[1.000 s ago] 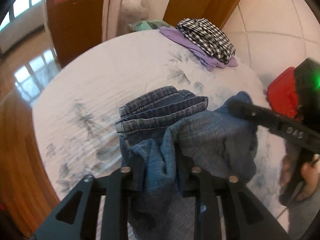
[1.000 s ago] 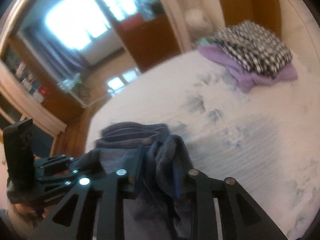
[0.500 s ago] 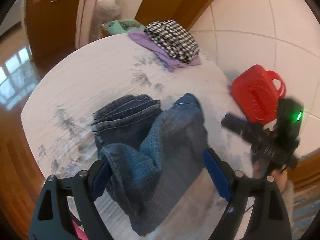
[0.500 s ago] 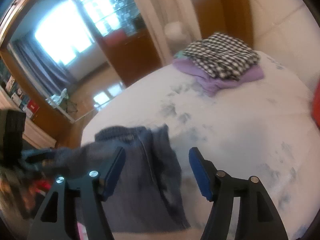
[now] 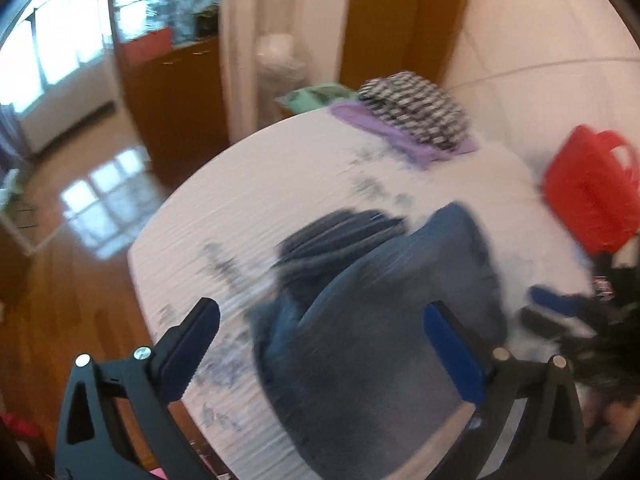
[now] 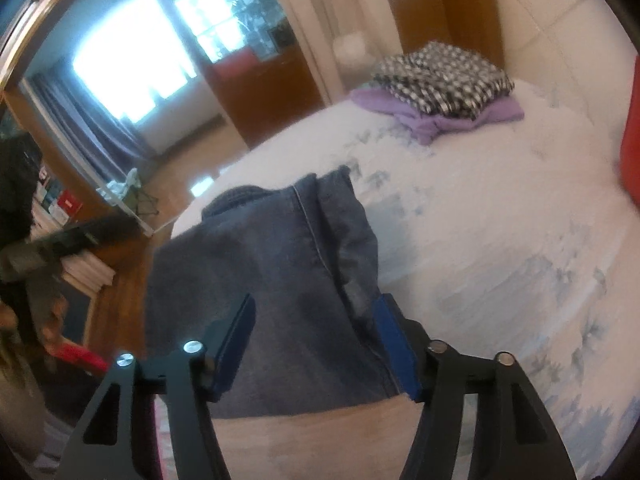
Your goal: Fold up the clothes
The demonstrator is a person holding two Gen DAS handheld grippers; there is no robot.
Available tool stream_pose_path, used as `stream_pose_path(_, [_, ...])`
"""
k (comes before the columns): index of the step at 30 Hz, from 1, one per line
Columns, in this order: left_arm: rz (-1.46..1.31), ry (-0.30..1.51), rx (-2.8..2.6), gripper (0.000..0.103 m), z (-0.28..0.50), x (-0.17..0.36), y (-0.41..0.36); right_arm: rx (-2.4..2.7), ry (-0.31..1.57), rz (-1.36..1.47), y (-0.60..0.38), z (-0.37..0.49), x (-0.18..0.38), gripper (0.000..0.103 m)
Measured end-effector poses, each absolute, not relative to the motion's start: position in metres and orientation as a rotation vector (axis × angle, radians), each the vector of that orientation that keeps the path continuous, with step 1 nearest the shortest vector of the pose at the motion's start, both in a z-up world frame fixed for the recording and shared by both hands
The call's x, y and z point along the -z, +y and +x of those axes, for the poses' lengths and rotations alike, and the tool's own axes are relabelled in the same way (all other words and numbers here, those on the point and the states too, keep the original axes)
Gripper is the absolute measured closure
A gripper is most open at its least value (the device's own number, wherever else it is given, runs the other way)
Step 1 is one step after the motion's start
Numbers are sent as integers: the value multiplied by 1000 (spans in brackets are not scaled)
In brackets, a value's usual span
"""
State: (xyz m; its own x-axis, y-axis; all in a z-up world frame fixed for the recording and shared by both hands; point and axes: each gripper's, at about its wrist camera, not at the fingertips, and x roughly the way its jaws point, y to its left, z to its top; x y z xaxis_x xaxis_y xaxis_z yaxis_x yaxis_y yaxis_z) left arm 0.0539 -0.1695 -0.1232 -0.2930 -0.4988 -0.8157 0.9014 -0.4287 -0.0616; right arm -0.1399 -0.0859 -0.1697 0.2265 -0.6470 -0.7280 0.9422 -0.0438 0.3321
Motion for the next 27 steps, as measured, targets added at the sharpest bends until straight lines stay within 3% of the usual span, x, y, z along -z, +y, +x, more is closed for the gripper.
stream_pose_path(3, [897,653,1835,14,57,138,-156,1336,432,893,-86,-131,169,66])
stream_pose_path(5, [875,649,1831,23,59,145,-153,1316,459,879,-91,-126,173,67])
stream_pose_path(9, [883,659,1797,25,57,170,-166,1277,500,931,-114,-126,200,69])
stream_pose_path(14, [963,699,1738,23,39,217,-208,1303,471,1088,-148,-148,239,82])
stream_pose_path(17, [991,686,1750,22,37,211,-213,1326,465,1139,-161,-157,248,82])
stream_pose_path(24, [827,775,1850,22,68,145,-194,1296,362,952,-147,-152,186,80])
stream_pose_path(27, [820,786,1868,22,50,156,-198,1270,369,955,-166,-148,190,80])
